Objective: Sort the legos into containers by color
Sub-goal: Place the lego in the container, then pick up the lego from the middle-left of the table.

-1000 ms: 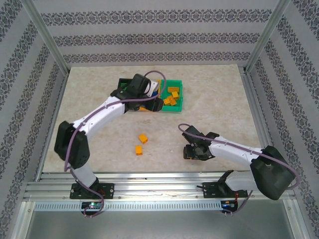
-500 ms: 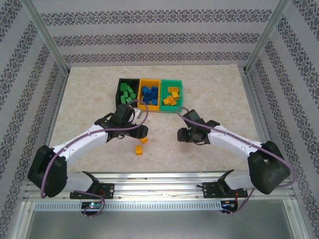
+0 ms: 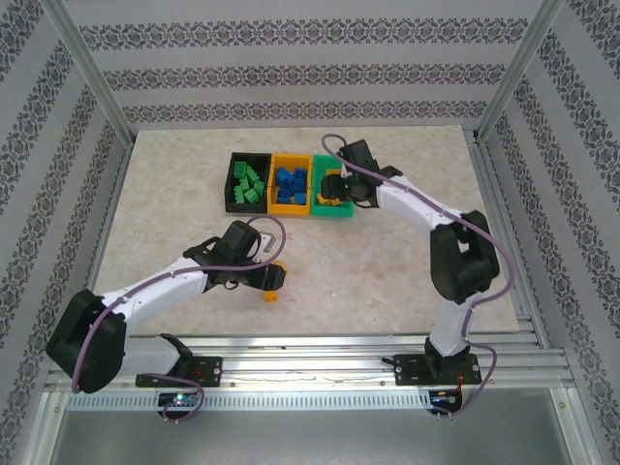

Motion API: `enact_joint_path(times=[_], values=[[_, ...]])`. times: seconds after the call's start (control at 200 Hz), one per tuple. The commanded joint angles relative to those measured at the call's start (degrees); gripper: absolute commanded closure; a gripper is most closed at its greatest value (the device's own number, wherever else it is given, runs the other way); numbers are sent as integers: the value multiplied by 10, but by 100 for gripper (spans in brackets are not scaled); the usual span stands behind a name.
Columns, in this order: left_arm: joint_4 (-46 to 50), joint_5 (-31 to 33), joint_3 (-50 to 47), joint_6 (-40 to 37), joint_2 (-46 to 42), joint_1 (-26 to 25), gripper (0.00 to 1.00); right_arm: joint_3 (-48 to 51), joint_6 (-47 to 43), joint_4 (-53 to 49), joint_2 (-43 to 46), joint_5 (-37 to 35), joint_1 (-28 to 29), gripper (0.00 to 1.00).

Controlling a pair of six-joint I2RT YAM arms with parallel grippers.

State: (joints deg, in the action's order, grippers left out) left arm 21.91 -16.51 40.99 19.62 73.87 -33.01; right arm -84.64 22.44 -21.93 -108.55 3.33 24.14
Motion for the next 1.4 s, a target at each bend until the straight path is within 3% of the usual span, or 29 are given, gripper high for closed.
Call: enact_joint_path(times=[0.0,0.55,0.934,1.074,1.249,1.394], values=[[18,-13,32,5,31,-8,27,-64,-31,-23,-44,4,-12,37],[124,46,165,-61,160,-23,26,18,-53,-30,32,40,-14,31],[141,57,193,-78,232,-24,27,104,-60,-29,114,19,4,31],[129,60,197,-79,247,-24,33,124,-62,-26,135,12,5,31],[134,62,212,-80,250,-24,56,151,-67,-28,161,13,8,31],[135,72,226,-78,229,-24,58,199,-64,-25,200,15,13,31]])
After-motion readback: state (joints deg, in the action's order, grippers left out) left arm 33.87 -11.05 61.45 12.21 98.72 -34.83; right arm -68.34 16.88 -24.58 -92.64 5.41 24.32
